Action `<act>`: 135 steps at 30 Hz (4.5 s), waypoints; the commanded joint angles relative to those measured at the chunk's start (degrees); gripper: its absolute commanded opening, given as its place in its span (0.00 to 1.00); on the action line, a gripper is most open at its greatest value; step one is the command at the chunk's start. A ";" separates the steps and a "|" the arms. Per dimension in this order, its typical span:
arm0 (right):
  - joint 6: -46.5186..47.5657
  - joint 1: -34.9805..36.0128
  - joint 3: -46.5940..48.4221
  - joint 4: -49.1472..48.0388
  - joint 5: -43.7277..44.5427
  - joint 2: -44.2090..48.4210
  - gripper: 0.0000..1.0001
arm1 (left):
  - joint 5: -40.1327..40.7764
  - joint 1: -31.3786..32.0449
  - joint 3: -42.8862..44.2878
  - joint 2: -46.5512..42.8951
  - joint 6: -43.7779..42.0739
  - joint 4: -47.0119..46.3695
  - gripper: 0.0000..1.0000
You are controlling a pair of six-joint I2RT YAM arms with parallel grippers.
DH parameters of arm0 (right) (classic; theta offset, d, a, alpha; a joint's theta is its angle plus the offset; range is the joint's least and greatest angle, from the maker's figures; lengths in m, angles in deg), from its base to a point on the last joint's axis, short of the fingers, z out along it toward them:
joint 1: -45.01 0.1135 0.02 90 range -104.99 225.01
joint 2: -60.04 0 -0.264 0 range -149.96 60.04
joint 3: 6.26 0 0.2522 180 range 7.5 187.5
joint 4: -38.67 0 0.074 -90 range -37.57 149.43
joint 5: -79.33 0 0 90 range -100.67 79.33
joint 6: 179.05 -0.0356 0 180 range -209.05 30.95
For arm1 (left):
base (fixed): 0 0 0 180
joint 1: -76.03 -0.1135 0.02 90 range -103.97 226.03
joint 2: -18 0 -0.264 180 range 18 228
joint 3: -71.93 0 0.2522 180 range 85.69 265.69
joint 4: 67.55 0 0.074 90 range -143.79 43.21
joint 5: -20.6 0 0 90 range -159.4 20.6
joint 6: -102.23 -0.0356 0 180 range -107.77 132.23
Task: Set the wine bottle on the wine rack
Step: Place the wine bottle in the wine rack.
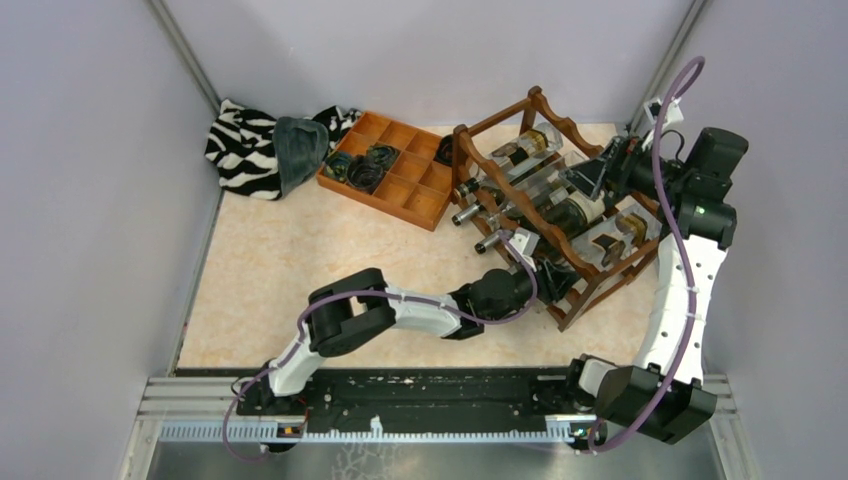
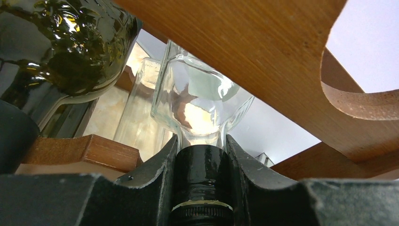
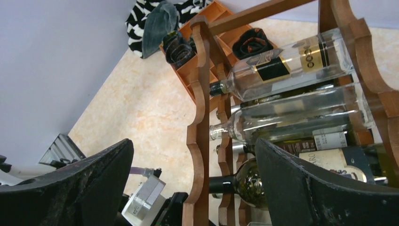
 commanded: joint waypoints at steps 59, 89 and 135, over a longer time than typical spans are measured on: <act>-3.08 -2.79 -4.21 -6.07 -5.60 3.47 0.98 | 1.33 0.86 4.01 0.28 -18.88 0.99 0.61; -3.29 -3.27 -4.92 -6.63 -6.27 3.61 0.98 | 0.30 1.65 -3.31 -7.30 -35.22 -3.35 0.67; -4.89 -3.74 7.92 -12.92 2.88 19.07 0.99 | -19.87 -25.97 -4.40 -69.22 -17.89 60.78 0.99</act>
